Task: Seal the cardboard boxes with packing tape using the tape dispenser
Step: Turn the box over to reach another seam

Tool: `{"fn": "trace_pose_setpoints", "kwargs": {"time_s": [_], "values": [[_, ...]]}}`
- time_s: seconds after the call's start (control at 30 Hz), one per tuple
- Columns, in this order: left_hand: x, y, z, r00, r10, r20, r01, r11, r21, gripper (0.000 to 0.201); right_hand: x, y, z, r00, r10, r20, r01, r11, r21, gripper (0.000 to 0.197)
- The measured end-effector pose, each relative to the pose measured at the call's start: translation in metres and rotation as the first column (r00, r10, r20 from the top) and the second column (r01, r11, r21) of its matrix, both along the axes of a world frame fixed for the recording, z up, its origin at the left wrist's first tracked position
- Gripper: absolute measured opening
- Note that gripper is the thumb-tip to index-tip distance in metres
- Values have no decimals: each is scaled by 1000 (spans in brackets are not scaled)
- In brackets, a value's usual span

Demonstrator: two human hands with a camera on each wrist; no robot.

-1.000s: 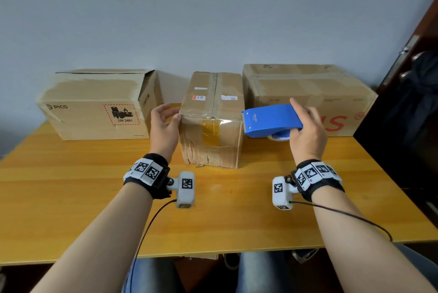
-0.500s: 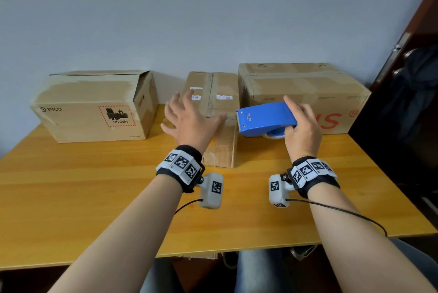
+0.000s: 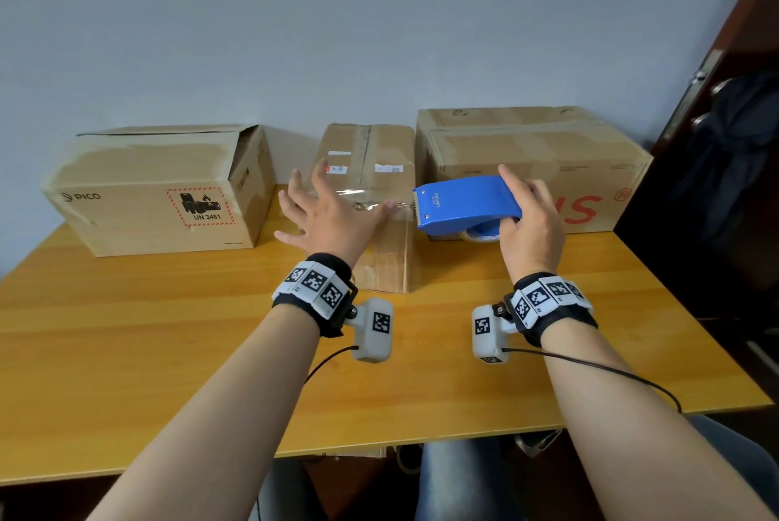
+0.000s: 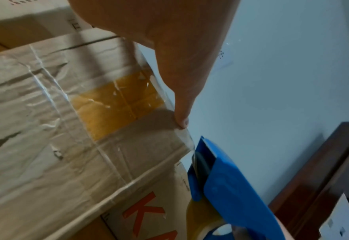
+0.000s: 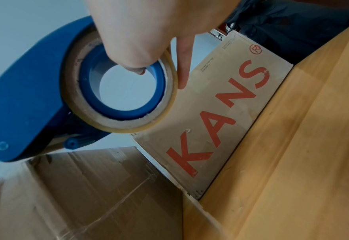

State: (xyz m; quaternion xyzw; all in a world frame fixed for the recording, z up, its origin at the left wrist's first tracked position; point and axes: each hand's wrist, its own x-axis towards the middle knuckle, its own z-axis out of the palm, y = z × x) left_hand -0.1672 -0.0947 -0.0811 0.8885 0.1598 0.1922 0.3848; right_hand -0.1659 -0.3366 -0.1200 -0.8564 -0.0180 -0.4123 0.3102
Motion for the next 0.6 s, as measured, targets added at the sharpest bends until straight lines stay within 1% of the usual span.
{"fn": "trace_pose_setpoints", "kwargs": {"time_s": [0.07,0.13,0.2,0.23,0.4,0.5,0.6], "values": [[2,8,2,999,5,-38,-7,998,-67,110,0,1,0,1000,0,3,0,1000,-2,73],[3,17,1,998,1,-66,-13,984,-180,102,1,2,0,1000,9,16,-9,1000,-5,74],[4,24,1,999,1,-49,-15,958,-287,92,2,4,-1,1000,14,27,-14,1000,-7,74],[4,27,1,999,4,-38,-16,951,-309,88,2,4,-1,1000,11,26,-11,1000,-8,75],[5,40,3,999,40,-12,-42,942,-334,79,2,1,-3,1000,-5,19,5,1000,10,76],[4,44,3,999,22,-32,-31,940,-341,78,1,0,-2,1000,-3,14,2,1000,26,74],[5,45,5,999,43,-26,-49,939,-340,76,1,0,-4,999,38,10,-39,990,138,67]]}}
